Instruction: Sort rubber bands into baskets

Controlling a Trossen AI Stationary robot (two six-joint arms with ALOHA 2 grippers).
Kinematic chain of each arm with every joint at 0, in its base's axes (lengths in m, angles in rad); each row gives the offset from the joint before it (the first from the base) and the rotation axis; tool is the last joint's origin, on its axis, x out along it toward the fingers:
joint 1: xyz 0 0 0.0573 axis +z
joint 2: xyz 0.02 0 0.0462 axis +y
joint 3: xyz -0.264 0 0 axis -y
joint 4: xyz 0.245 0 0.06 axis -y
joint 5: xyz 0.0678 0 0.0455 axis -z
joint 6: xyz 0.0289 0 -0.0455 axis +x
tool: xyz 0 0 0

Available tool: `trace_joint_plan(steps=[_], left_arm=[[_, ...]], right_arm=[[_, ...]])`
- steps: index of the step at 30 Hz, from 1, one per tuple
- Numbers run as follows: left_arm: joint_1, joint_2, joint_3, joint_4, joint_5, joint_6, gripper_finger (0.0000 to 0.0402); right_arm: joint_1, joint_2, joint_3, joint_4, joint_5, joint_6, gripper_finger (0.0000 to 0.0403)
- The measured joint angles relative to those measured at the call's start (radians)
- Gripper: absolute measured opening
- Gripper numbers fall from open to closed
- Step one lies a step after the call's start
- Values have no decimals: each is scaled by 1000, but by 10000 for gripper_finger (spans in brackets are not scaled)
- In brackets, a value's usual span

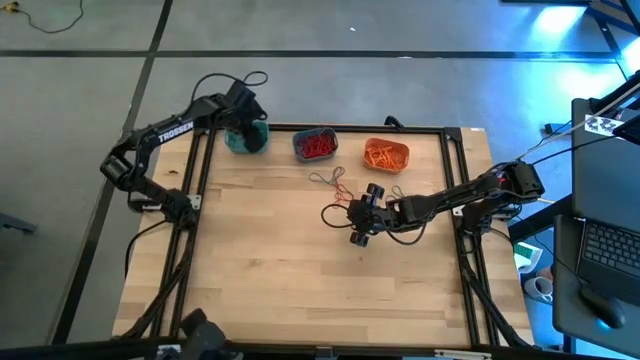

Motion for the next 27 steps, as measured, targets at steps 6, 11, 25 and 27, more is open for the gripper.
trace_joint_plan(steps=[6,11,25,27], left_arm=[[-93,0,0,34,-21,-2,159],[-94,0,0,32,-310,-3,159],[-299,66,0,123,174,-38,159],[-356,104,0,176,173,-27,159]], right_arm=[[0,0,0,0,0,0,190],[0,0,0,0,0,0,190],[0,0,0,1,0,0,190],[0,0,0,1,0,0,190]])
